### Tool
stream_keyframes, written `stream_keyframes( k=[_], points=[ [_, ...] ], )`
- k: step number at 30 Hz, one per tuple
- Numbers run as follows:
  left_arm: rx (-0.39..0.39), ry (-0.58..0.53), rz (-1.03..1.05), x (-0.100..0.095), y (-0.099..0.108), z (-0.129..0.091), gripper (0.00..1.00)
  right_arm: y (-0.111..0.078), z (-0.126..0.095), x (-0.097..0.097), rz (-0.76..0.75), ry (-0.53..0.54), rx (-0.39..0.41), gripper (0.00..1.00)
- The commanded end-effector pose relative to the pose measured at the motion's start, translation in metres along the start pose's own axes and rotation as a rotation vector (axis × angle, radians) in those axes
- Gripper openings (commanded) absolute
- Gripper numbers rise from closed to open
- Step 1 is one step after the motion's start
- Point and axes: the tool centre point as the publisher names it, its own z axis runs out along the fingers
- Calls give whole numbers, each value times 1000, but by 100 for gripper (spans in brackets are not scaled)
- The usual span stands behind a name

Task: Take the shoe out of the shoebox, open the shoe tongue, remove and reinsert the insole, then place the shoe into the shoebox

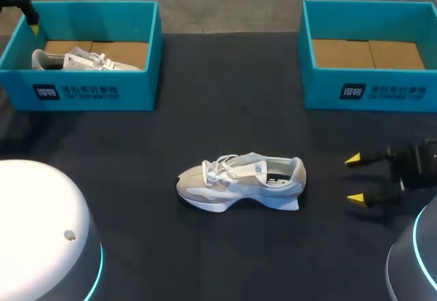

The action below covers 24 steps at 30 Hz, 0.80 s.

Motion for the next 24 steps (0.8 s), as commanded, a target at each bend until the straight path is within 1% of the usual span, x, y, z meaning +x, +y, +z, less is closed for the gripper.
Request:
stream_keyframes(
  k=[1,5,8,13,17,18,19,24],
  points=[
    [-2,2,0,0,-1,-1,100,-3,2,-2,-1,7,-8,100],
    [-2,2,0,0,-1,-1,100,-3,6,-2,8,16,-18,100],
    [-2,2,0,0,-1,-1,100,5,14,1,12,14,-23,100],
    [-2,2,0,0,-1,-1,100,13,34,3,43,28,-17,100],
    [-2,2,0,0,-1,-1,100,16,49,4,53,32,-34,100],
    [-2,2,0,0,-1,-1,100,16,49,4,53,32,-34,100],
    [-2,2,0,0,-1,-1,100,18,57,4,52,39,-45,100],
    [-2,2,0,0,-1,-1,100,22,70,3,56,42,-57,100]
  ],
)
